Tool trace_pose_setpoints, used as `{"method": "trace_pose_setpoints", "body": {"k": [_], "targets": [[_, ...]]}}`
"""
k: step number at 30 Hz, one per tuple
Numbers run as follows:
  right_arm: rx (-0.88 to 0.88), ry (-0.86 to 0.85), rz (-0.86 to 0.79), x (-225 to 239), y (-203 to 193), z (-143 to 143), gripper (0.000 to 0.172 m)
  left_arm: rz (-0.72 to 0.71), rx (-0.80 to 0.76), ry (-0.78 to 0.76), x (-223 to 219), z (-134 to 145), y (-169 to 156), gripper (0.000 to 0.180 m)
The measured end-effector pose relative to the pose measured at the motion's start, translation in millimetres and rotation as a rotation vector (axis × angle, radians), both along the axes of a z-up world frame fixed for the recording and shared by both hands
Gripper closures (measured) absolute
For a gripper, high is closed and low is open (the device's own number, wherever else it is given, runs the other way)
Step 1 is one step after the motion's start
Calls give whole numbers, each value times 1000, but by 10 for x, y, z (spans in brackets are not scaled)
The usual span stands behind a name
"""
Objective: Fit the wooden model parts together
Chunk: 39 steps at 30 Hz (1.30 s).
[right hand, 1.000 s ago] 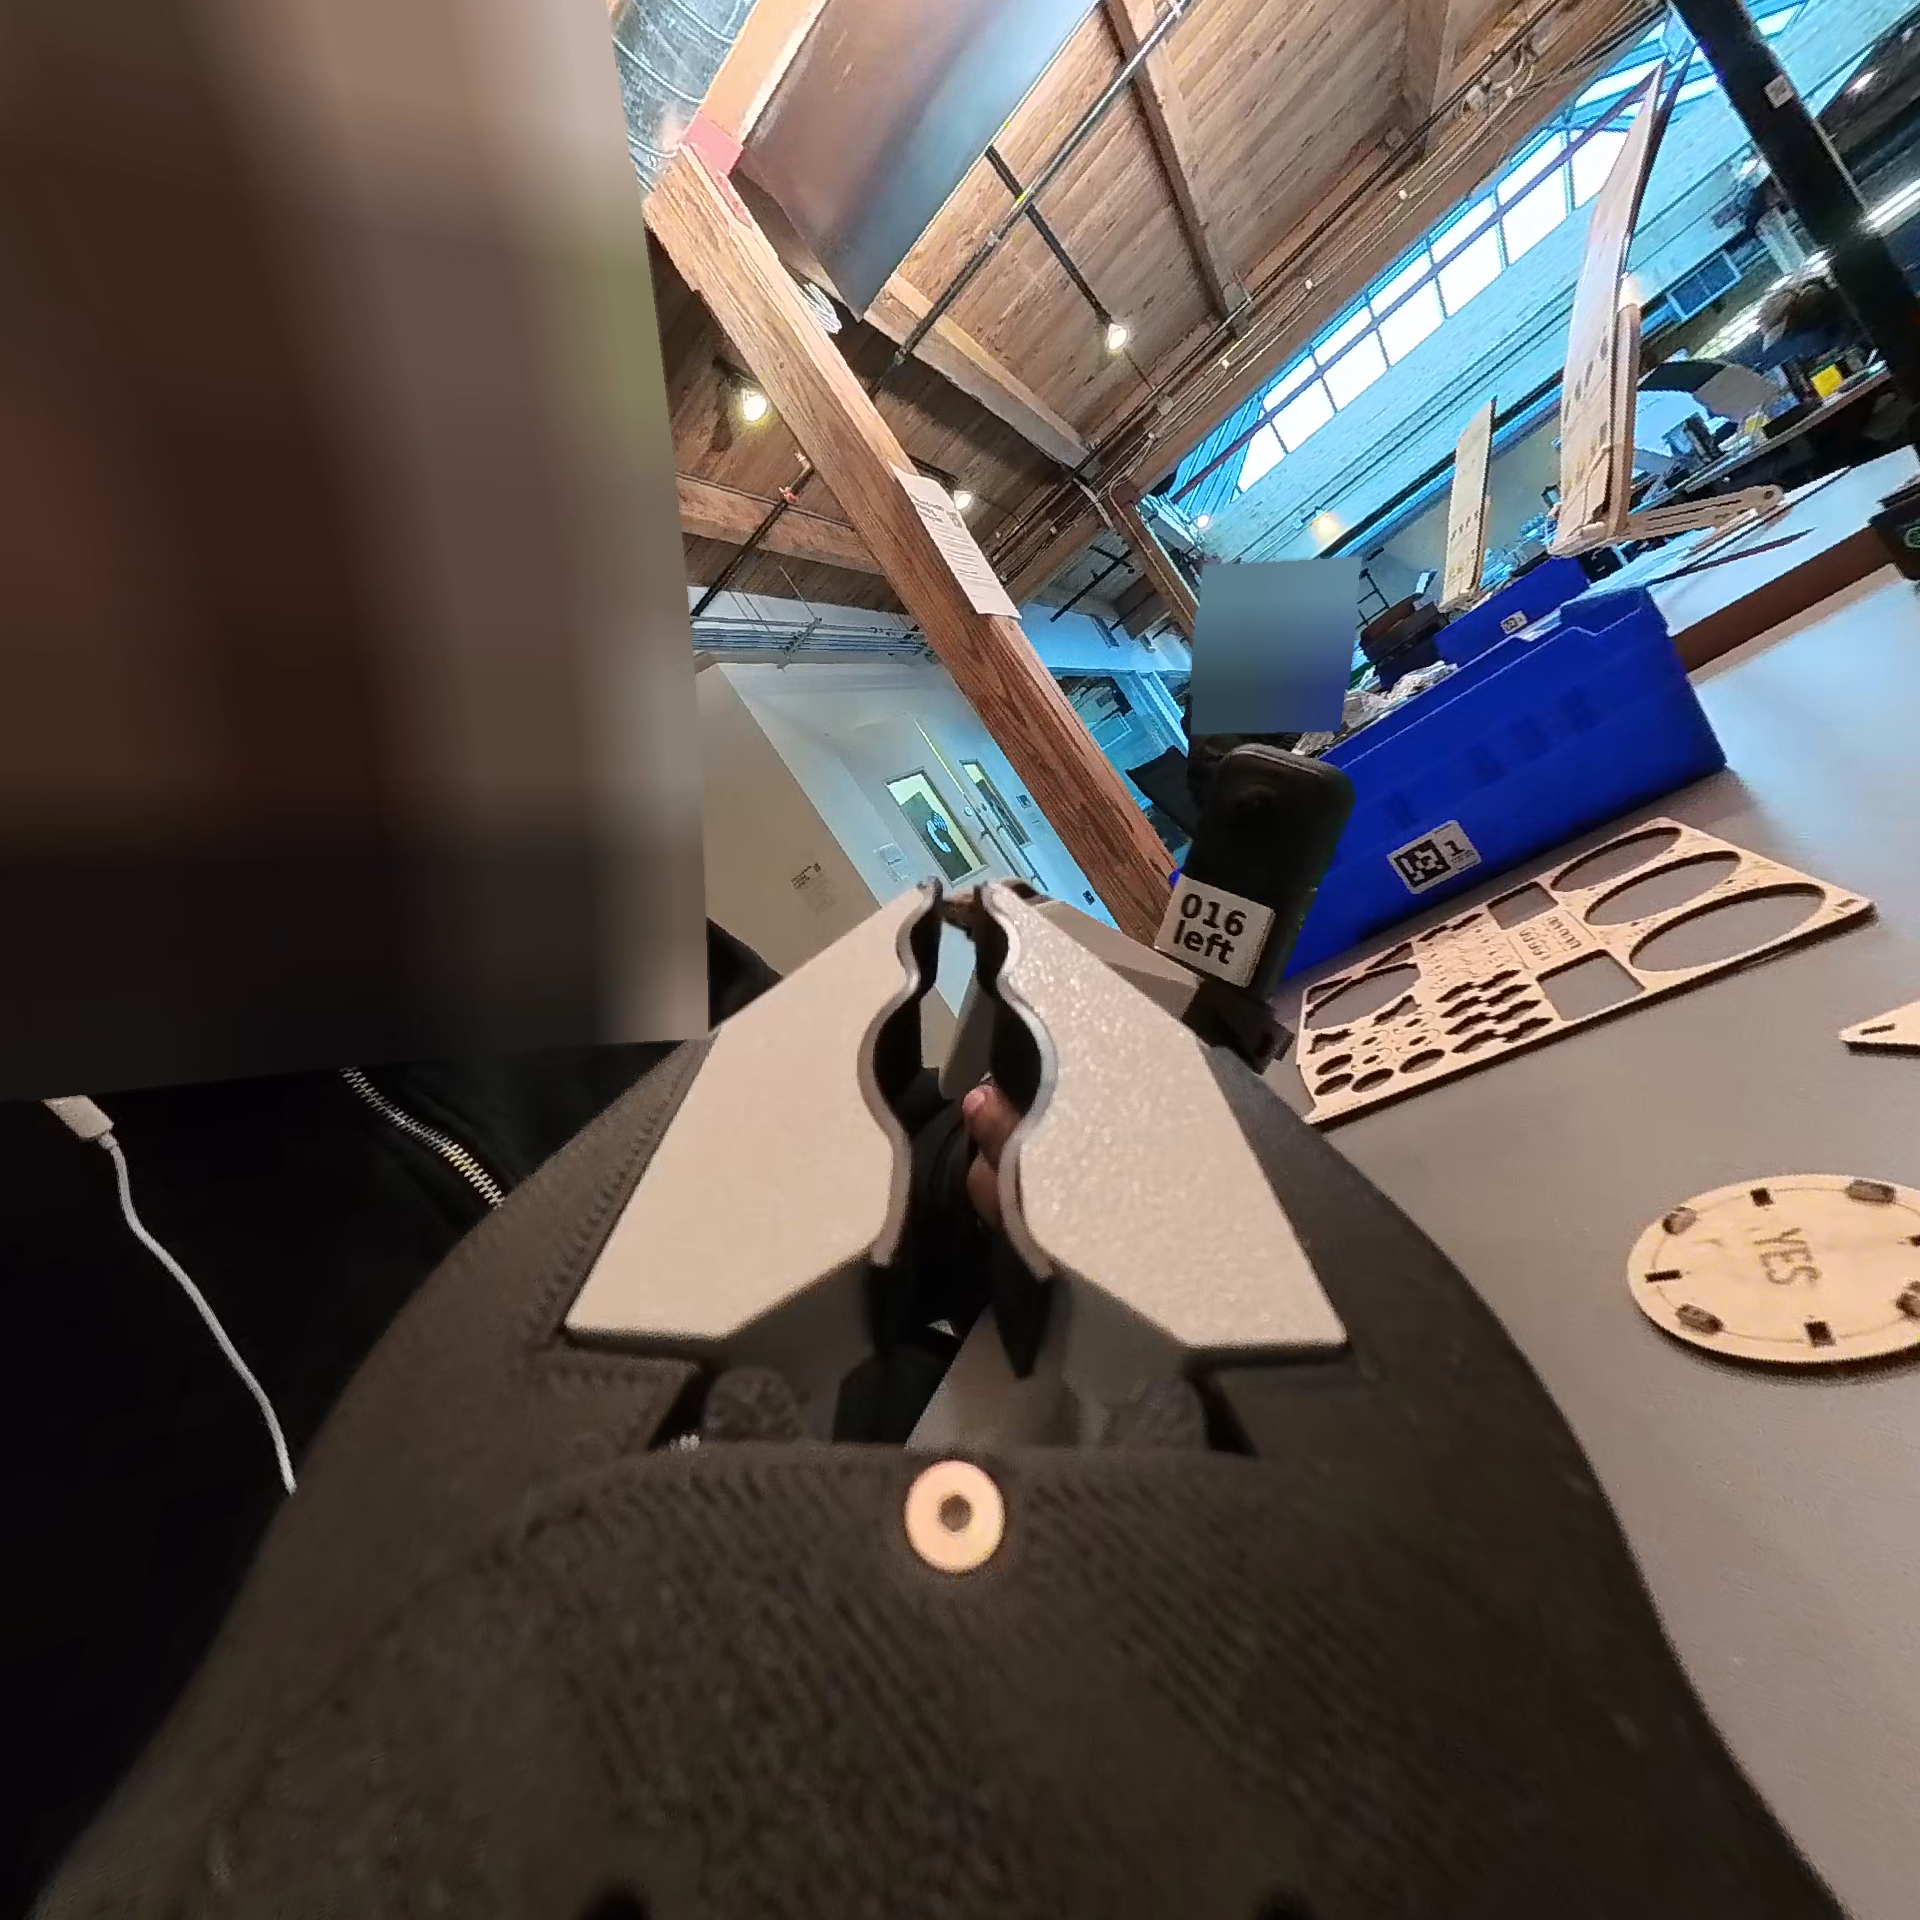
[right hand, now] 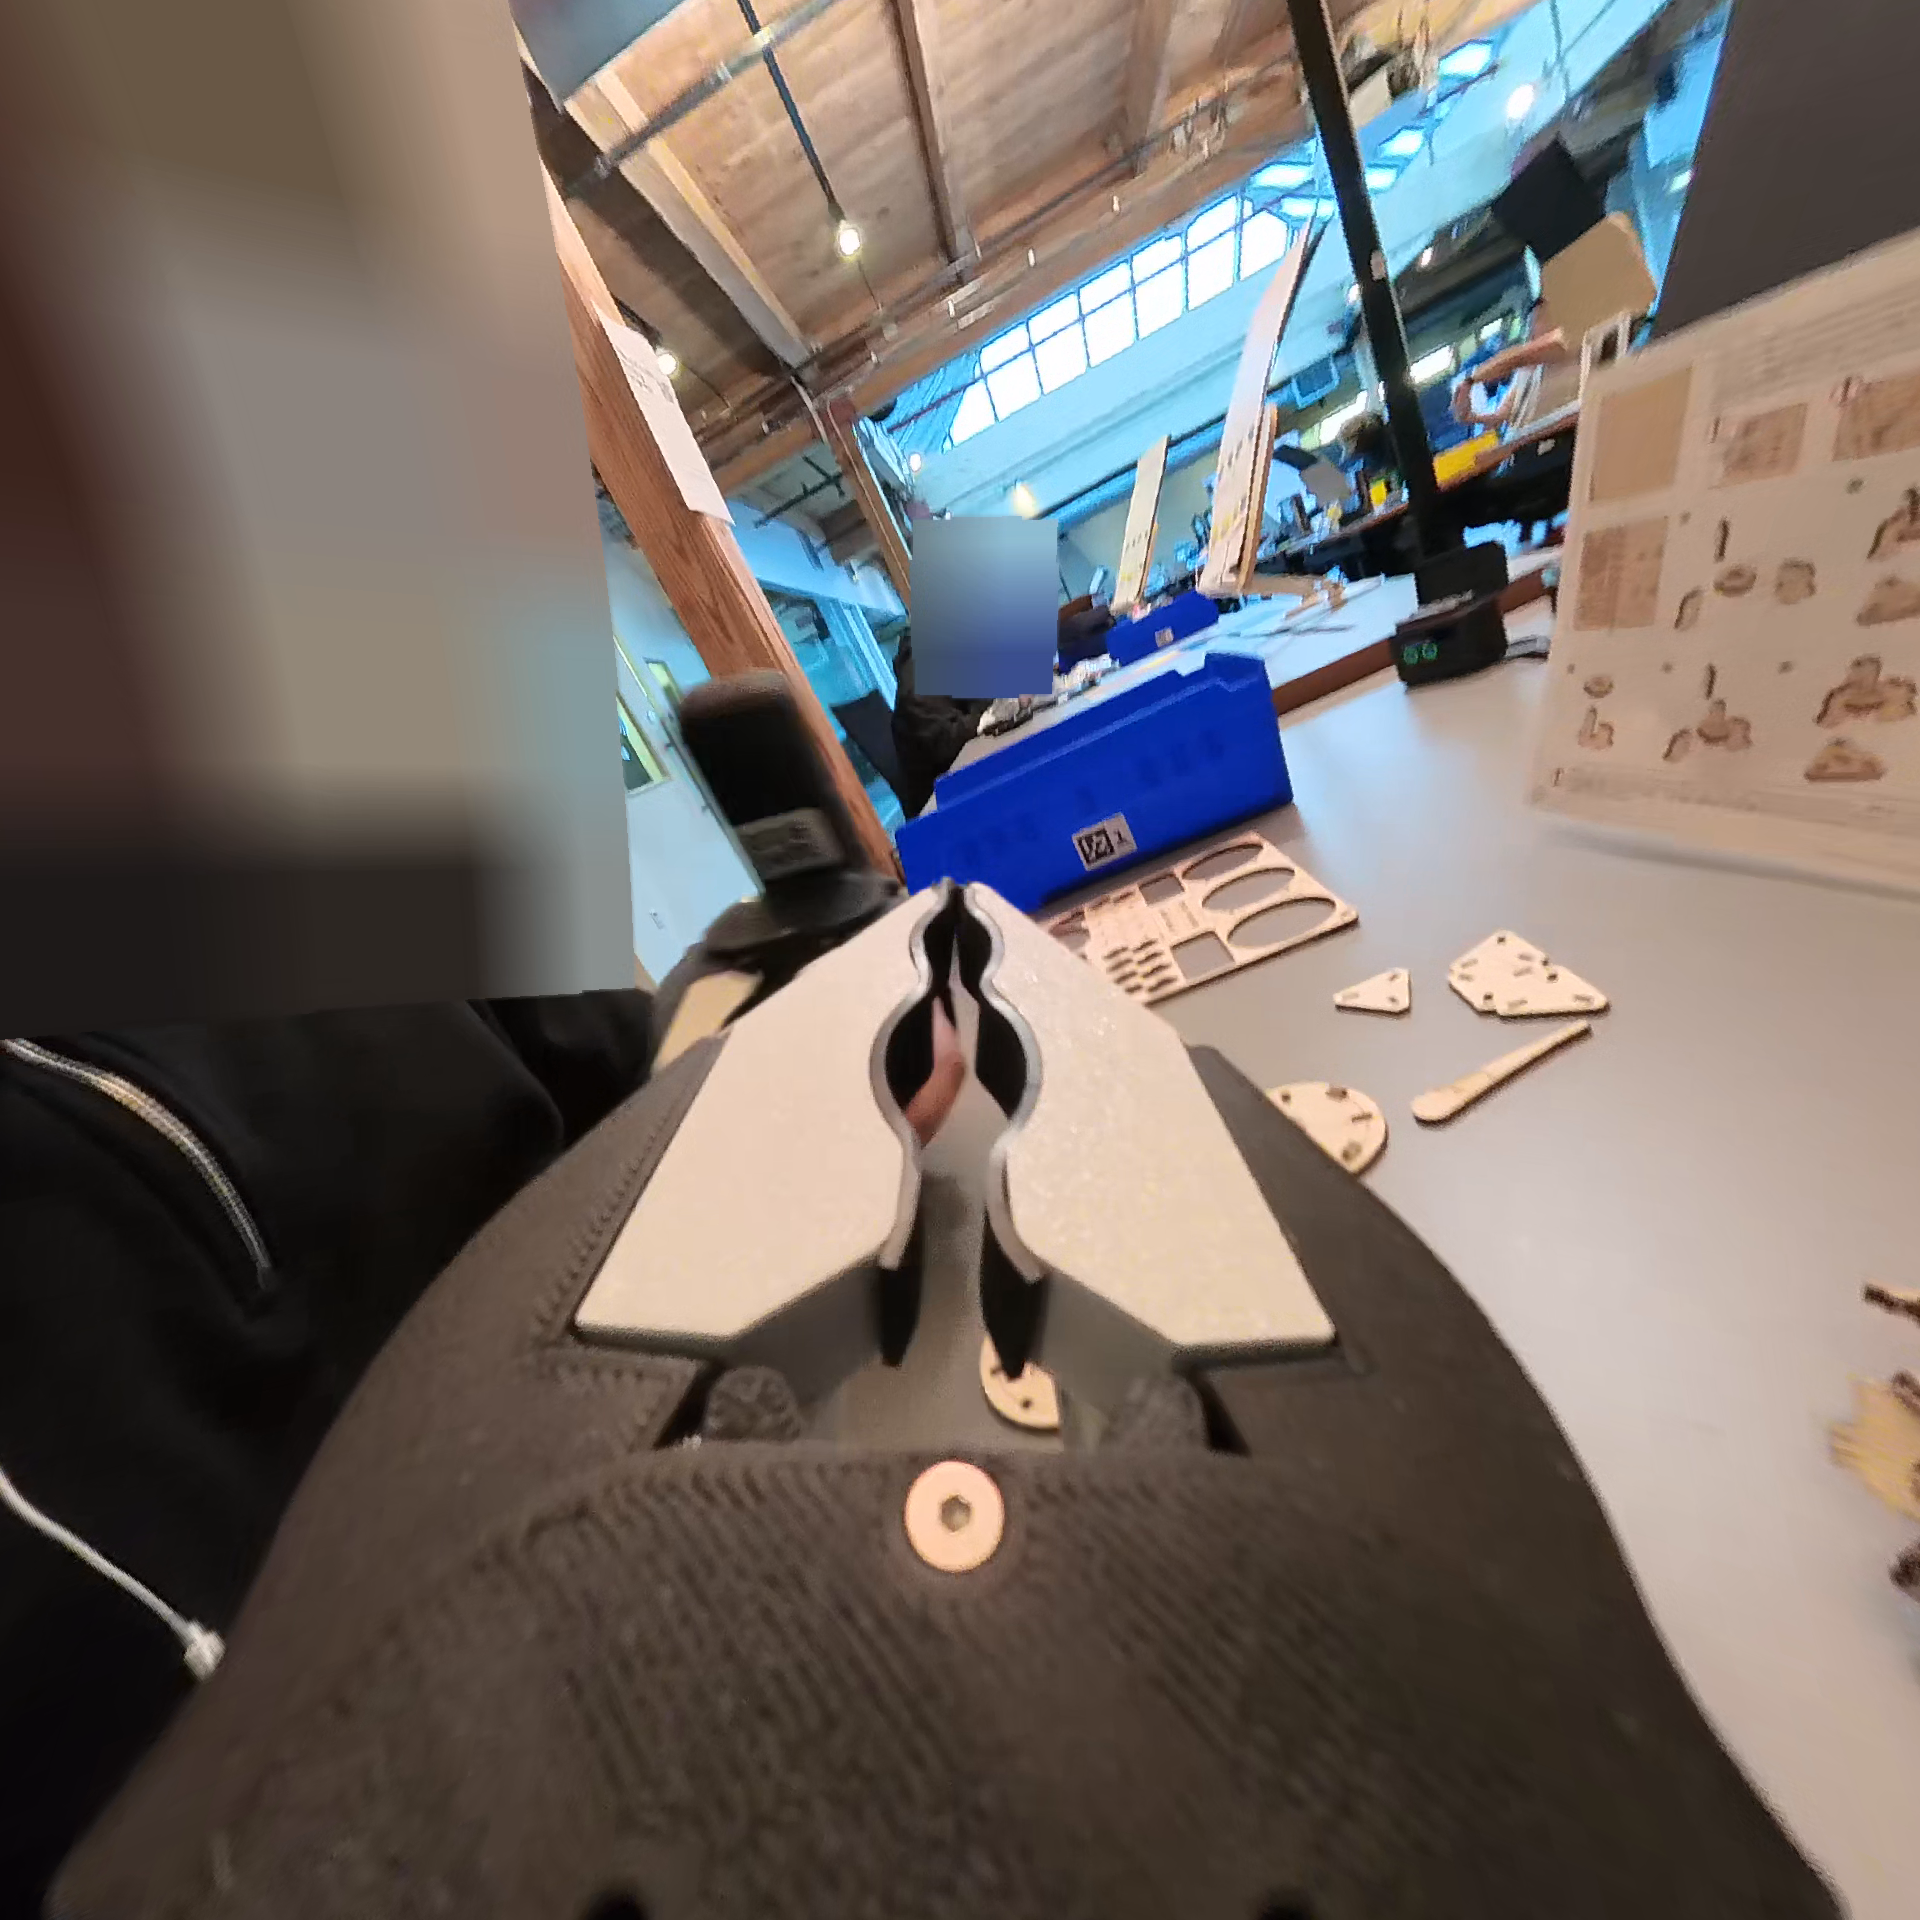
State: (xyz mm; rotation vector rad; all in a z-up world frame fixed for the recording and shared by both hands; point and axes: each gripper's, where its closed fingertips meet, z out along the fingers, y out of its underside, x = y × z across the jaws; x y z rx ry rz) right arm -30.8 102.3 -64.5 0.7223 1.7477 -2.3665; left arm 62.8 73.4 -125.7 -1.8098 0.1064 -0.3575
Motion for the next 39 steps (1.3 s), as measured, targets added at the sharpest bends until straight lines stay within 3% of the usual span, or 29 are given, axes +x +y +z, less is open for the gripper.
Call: {"method": "trace_pose_setpoints", "body": {"k": [4,9,17,27,39], "targets": [[43,-28,26,-12,-43,-154,172,-180,-245,255,381,-498,-80,166],[37,-62,79,36,-123,-214,172,-282,-278,201,602,-529,-76,159],[29,-53,91,82,-153,-176,172,-309,-416,319,678,-790,-64,160],[-17,-73,90,64,-105,-131,172,-399,-459,259,833,-819,-166,170],[-63,-88,92,53,-62,-78,172,-375,-461,275,808,-829,-123,180]]}}
